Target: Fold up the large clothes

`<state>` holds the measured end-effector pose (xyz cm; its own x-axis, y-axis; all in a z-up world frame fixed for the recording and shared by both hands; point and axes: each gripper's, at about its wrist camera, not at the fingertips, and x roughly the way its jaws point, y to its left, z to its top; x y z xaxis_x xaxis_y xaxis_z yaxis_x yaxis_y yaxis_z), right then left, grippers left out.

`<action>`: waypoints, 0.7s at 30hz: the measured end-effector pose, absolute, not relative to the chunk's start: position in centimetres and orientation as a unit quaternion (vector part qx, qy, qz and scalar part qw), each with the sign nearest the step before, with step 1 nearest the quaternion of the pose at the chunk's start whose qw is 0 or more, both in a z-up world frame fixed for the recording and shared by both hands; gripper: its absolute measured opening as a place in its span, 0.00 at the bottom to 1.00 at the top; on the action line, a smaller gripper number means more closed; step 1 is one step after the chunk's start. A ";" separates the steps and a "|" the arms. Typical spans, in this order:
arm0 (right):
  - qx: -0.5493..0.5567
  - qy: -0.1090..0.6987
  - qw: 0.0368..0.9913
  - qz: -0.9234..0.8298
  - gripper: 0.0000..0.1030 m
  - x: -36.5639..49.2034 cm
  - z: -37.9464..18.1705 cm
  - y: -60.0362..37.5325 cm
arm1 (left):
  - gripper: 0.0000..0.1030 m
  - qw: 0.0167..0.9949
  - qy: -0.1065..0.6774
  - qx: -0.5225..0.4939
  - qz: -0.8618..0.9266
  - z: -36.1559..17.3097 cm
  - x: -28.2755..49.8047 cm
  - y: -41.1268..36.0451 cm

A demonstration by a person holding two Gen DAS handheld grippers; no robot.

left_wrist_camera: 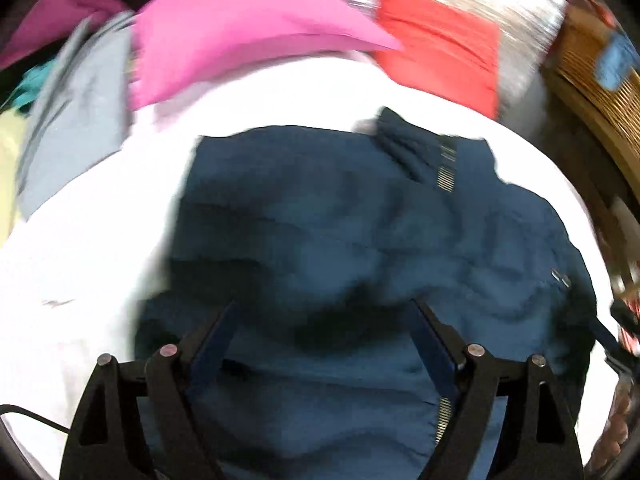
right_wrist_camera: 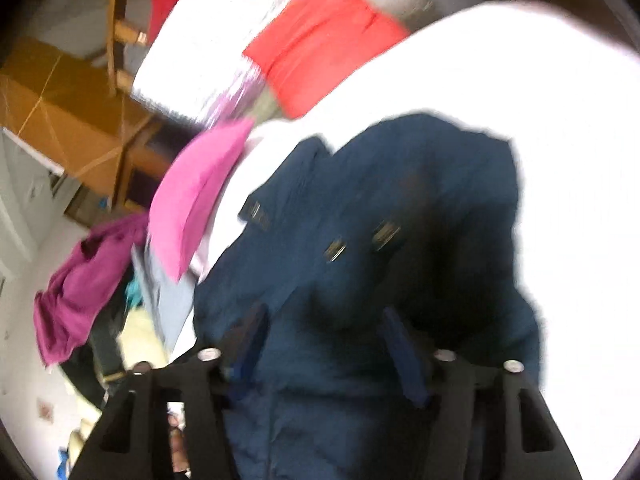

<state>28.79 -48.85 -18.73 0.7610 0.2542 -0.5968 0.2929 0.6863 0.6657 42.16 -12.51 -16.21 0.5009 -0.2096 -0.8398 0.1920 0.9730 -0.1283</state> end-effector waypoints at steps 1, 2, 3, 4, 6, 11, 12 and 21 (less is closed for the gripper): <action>0.398 0.345 0.850 -0.024 0.67 28.4 -18.8 -49.6 | 0.84 0.866 0.490 -0.012 -0.101 -16.4 42.4 -11.7; 0.404 0.345 0.846 -0.036 0.67 28.1 -19.0 -50.4 | 0.84 0.864 0.496 -0.017 -0.089 -16.8 42.7 -10.9; 0.414 0.347 0.841 -0.042 0.67 28.0 -19.5 -51.1 | 0.84 0.860 0.504 -0.023 -0.080 -17.2 43.0 -10.3; 0.426 0.347 0.834 -0.042 0.67 27.9 -20.0 -51.6 | 0.84 0.855 0.512 -0.029 -0.074 -17.7 43.3 -9.9; 0.431 0.357 0.827 -0.045 0.67 28.4 -20.9 -51.8 | 0.84 0.846 0.527 -0.024 -0.069 -18.8 43.6 -10.1; 0.396 0.365 0.842 -0.044 0.67 29.7 -21.2 -50.5 | 0.84 0.846 0.527 0.005 -0.073 -19.2 42.8 -11.2; 0.386 0.365 0.846 -0.043 0.61 29.7 -21.0 -50.4 | 0.84 0.847 0.526 0.006 -0.074 -19.1 42.6 -11.2; 0.351 0.401 0.845 -0.046 0.35 31.4 -22.3 -48.6 | 0.84 0.844 0.531 0.022 -0.071 -19.9 43.5 -12.6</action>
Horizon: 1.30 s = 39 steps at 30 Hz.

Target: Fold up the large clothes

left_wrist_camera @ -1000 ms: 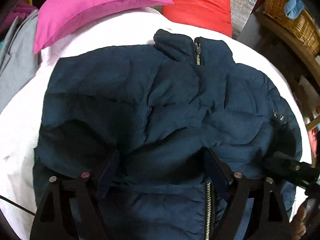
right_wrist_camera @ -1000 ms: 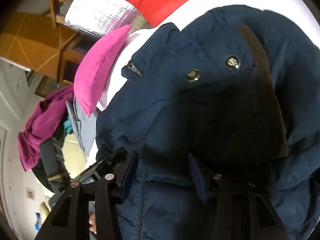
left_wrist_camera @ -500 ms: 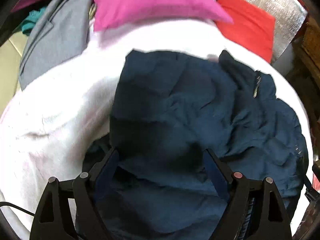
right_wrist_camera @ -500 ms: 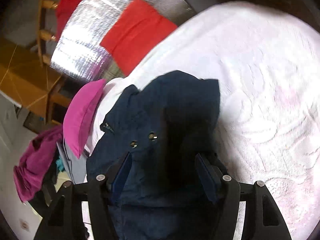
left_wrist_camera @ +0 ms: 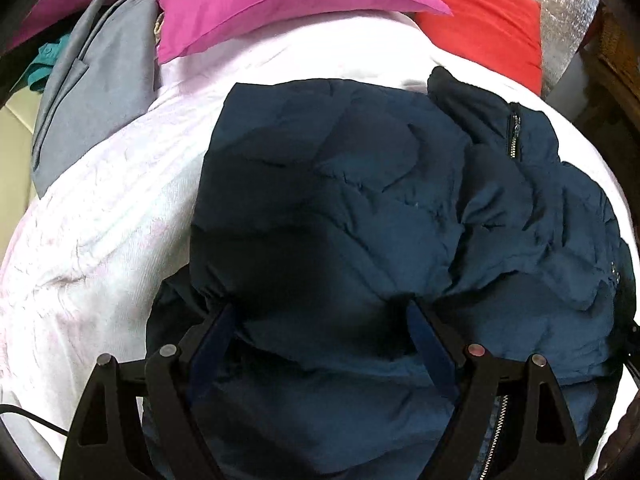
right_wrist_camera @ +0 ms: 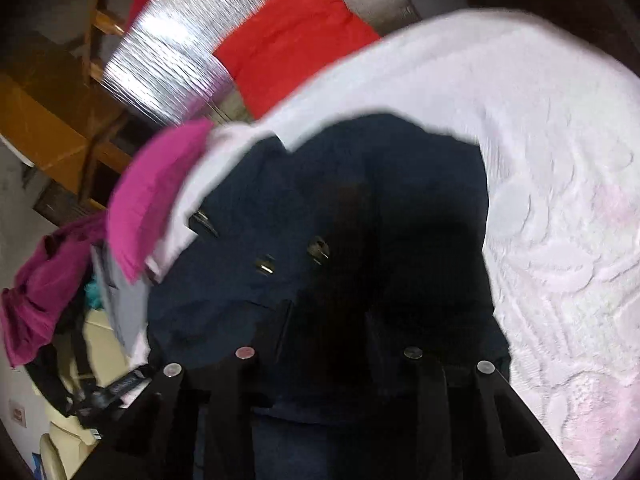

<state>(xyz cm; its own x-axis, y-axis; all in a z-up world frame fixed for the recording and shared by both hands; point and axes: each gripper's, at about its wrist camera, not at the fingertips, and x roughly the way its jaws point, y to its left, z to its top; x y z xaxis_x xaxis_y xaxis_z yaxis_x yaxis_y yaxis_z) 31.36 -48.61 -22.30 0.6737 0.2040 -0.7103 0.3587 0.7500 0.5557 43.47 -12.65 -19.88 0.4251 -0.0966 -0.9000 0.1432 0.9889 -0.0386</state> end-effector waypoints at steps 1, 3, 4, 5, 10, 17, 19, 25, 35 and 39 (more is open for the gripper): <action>0.349 0.400 0.846 -0.048 0.34 31.4 -22.1 -48.6 | 0.84 0.844 0.531 0.020 -0.071 -19.7 43.4 -12.6; 0.358 0.391 0.847 -0.043 0.34 31.0 -21.5 -48.6 | 0.84 0.849 0.523 0.010 -0.075 -18.9 43.1 -12.1; 0.366 0.381 0.849 -0.037 0.34 30.8 -21.1 -48.7 | 0.84 0.853 0.517 0.004 -0.076 -18.2 42.7 -12.0; 0.366 0.375 0.851 -0.036 0.34 30.8 -20.8 -48.6 | 0.84 0.856 0.511 -0.001 -0.077 -17.8 42.6 -11.8; 0.360 0.411 0.836 -0.041 0.37 31.7 -22.3 -48.6 | 0.84 0.847 0.527 0.003 -0.069 -18.9 43.3 -11.6; 0.335 0.358 0.871 -0.028 0.12 30.4 -19.7 -47.8 | 0.84 0.844 0.530 -0.012 -0.079 -18.8 43.2 -11.3; 0.323 0.341 0.882 -0.031 0.12 30.0 -18.8 -47.5 | 0.84 0.846 0.527 -0.019 -0.079 -18.6 43.2 -11.0; 0.356 0.404 0.841 -0.058 0.12 30.8 -22.4 -48.5 | 0.84 0.837 0.542 -0.001 -0.071 -19.8 43.5 -10.8; 0.325 0.325 0.886 -0.065 0.35 27.8 -16.8 -48.5 | 0.84 0.856 0.513 -0.026 -0.058 -17.5 43.3 -8.9; 0.278 0.359 0.890 -0.037 0.34 29.4 -17.3 -45.8 | 0.84 0.844 0.534 0.001 -0.049 -18.8 43.5 -10.0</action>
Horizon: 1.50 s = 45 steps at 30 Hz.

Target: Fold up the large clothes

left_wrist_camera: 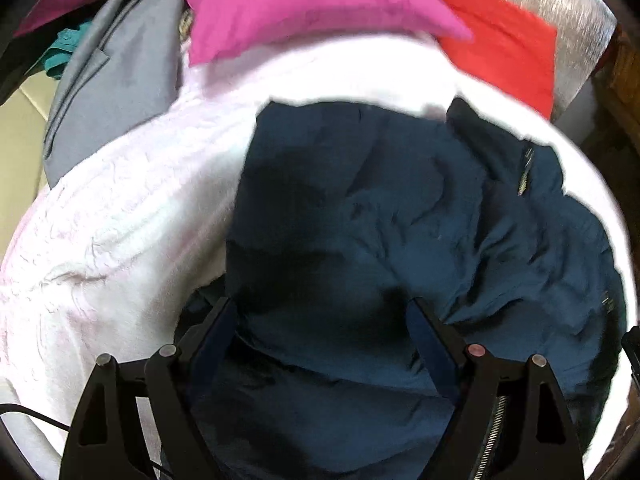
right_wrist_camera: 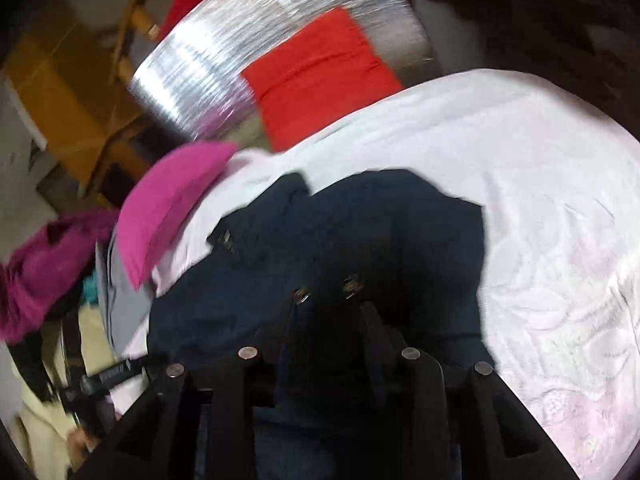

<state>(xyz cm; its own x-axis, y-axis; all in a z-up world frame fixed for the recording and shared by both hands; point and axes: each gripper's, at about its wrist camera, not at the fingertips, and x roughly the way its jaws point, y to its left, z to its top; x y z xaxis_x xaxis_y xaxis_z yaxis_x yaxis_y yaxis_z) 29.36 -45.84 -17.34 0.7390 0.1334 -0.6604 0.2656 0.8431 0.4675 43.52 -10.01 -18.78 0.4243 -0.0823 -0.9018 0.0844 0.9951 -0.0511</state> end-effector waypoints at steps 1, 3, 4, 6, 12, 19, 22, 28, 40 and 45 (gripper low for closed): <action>0.275 0.388 0.879 -0.031 0.34 30.1 -18.4 -45.3 | 0.84 0.841 0.539 0.013 -0.045 -19.3 43.7 -10.3; 0.280 0.434 0.856 -0.023 0.35 31.6 -20.4 -44.8 | 0.84 0.843 0.536 0.024 -0.043 -19.4 43.7 -10.6; 0.278 0.435 0.856 -0.030 0.33 31.7 -20.8 -44.7 | 0.84 0.845 0.533 0.027 -0.043 -19.1 43.6 -10.7; 0.273 0.431 0.860 -0.030 0.34 32.1 -20.1 -44.5 | 0.84 0.853 0.520 0.028 -0.046 -18.2 43.3 -10.9; 0.264 0.376 0.888 0.025 0.35 32.1 -17.6 -42.2 | 0.84 0.876 0.477 0.044 -0.053 -16.5 42.3 -11.7; 0.246 0.436 0.865 0.028 0.34 34.8 -21.3 -39.3 | 0.84 0.879 0.466 0.081 -0.061 -16.3 42.3 -13.7; 0.260 0.432 0.863 0.033 0.34 34.5 -20.6 -39.7 | 0.84 0.880 0.463 0.094 -0.059 -16.9 42.2 -14.0; 0.276 0.404 0.871 0.042 0.34 33.6 -19.6 -40.7 | 0.84 0.881 0.458 0.102 -0.056 -16.9 41.9 -14.2; 0.295 0.381 0.876 0.025 0.34 33.0 -18.2 -42.4 | 0.84 0.879 0.463 0.103 -0.049 -17.7 43.0 -13.6; 0.359 0.319 0.877 -0.031 0.51 30.8 -17.3 -47.5 | 0.84 0.889 0.450 0.076 -0.020 -16.7 43.6 -11.5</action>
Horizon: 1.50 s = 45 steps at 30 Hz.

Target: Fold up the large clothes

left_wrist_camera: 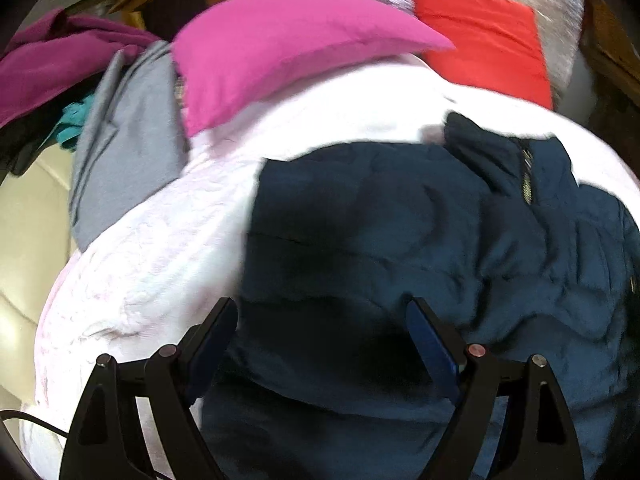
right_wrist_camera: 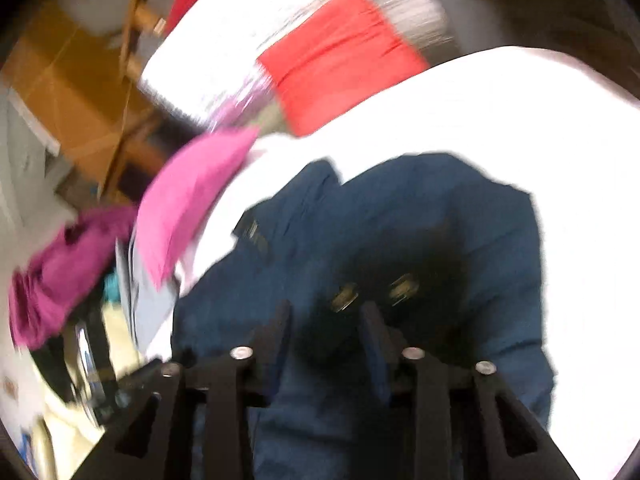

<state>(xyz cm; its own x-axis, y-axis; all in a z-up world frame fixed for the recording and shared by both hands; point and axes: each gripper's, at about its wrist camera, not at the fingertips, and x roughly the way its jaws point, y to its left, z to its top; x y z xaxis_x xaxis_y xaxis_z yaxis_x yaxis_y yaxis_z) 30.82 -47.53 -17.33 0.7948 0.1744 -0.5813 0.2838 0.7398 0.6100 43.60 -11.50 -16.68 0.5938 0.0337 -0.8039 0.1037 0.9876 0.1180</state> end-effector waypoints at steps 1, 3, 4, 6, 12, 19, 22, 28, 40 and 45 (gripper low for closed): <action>0.379 0.312 0.870 -0.044 0.51 30.4 -17.7 -48.9 | 0.84 0.892 0.447 0.070 -0.013 -16.5 43.7 -11.0; 0.406 0.303 0.860 -0.058 0.51 30.0 -18.3 -50.6 | 0.84 0.892 0.448 0.062 -0.004 -16.5 44.1 -10.1; 0.423 0.298 0.853 -0.062 0.51 29.8 -18.8 -51.5 | 0.84 0.890 0.452 0.064 0.000 -16.8 44.3 -9.9; 0.444 0.294 0.844 -0.062 0.51 29.9 -19.6 -52.4 | 0.84 0.877 0.473 0.080 0.012 -18.2 45.1 -9.8; 0.458 0.299 0.835 -0.058 0.51 31.7 -21.1 -53.0 | 0.84 0.870 0.482 0.099 0.008 -19.4 45.5 -10.2; 0.434 0.319 0.841 -0.049 0.51 33.8 -22.1 -52.5 | 0.84 0.872 0.478 0.103 0.011 -19.6 45.7 -10.6; 0.422 0.329 0.844 -0.043 0.22 34.1 -22.2 -52.2 | 0.84 0.873 0.474 0.109 0.012 -19.7 45.7 -10.9; 0.424 0.288 0.858 -0.031 0.15 33.4 -20.5 -51.8 | 0.84 0.890 0.448 0.083 -0.001 -17.9 45.2 -10.7; 0.392 0.299 0.866 -0.089 0.60 31.3 -18.8 -50.8 | 0.84 0.874 0.479 0.084 -0.004 -18.8 44.7 -10.2; 0.339 0.291 0.893 -0.049 0.59 29.5 -15.9 -47.1 | 0.84 0.884 0.460 0.076 -0.024 -17.4 43.1 -10.2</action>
